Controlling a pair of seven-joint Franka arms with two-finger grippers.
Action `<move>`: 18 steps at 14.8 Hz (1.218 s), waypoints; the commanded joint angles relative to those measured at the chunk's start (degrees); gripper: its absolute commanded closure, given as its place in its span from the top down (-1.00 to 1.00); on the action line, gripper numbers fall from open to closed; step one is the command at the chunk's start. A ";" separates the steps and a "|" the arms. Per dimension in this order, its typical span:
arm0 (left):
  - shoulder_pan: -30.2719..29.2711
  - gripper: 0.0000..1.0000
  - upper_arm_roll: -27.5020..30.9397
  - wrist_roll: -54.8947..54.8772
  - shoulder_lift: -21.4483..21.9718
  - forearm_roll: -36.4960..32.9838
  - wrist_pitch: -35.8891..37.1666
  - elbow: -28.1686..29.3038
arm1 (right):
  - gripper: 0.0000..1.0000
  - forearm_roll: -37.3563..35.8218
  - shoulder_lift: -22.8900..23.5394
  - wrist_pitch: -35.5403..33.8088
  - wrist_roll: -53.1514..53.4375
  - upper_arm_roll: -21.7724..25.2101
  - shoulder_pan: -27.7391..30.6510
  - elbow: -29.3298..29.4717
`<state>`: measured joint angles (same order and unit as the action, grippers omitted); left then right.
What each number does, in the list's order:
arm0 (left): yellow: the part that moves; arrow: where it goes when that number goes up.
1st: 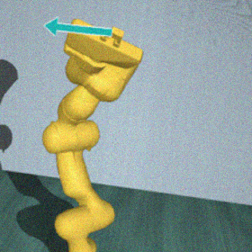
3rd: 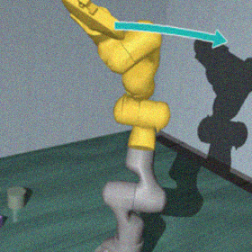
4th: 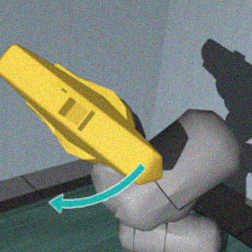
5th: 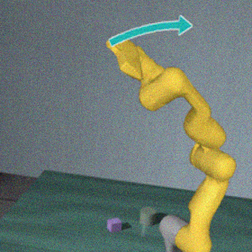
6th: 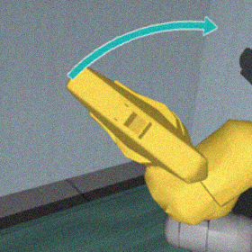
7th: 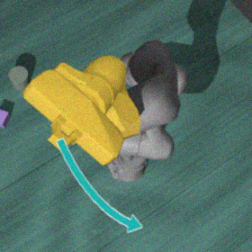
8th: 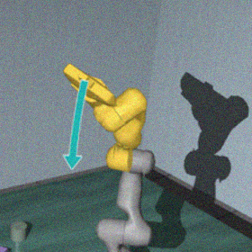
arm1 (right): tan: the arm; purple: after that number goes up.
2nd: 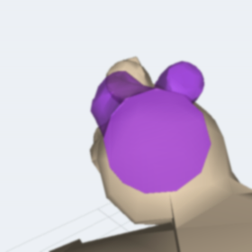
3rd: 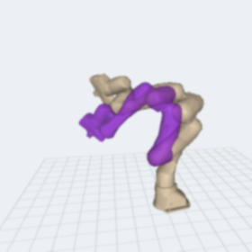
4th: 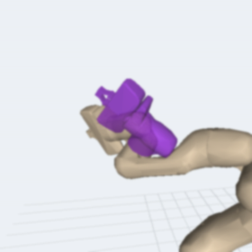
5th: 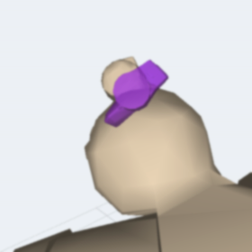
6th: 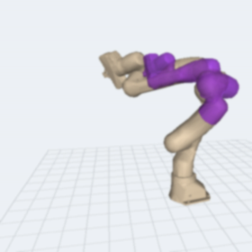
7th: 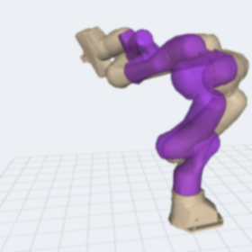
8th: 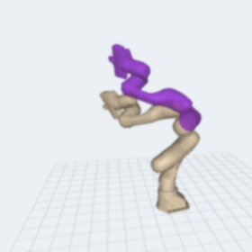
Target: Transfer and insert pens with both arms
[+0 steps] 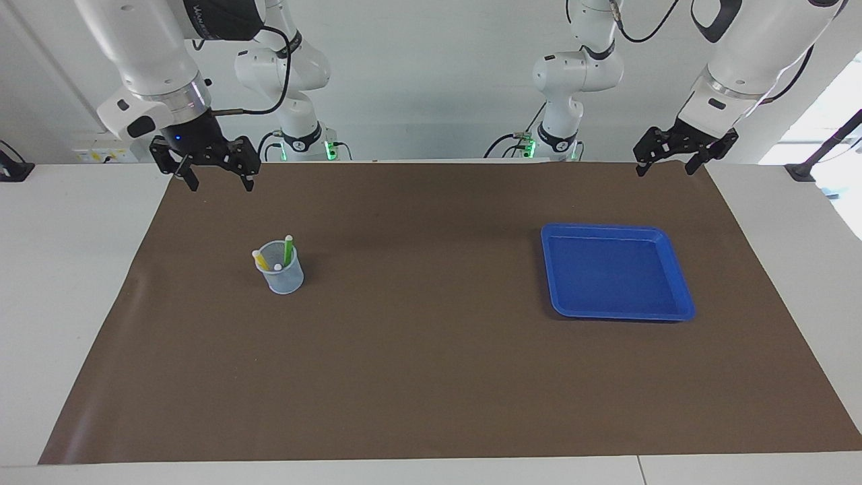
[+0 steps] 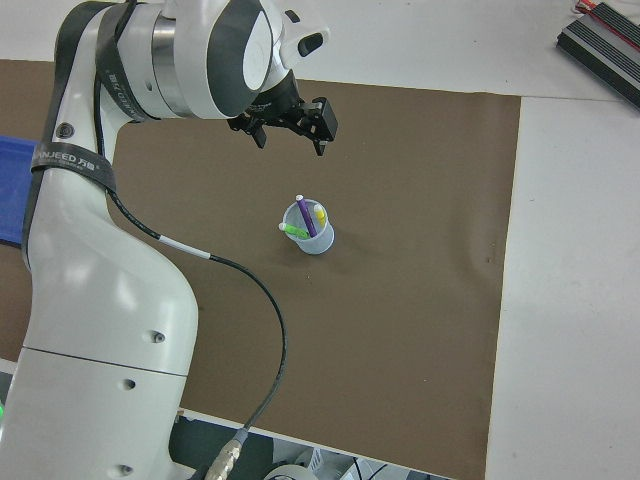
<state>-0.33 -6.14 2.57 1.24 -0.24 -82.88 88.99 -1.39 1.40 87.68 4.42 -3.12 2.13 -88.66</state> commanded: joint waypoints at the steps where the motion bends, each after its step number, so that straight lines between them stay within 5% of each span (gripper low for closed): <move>1: -0.20 1.00 0.07 -0.29 0.43 -0.03 -0.27 0.57 | 1.00 0.07 -0.61 -0.14 0.68 -0.49 0.42 -0.64; 18: -0.20 1.00 0.07 -0.29 0.43 -0.03 -0.27 0.57 | 1.00 0.86 -0.69 0.30 6.48 -0.66 -0.28 0.07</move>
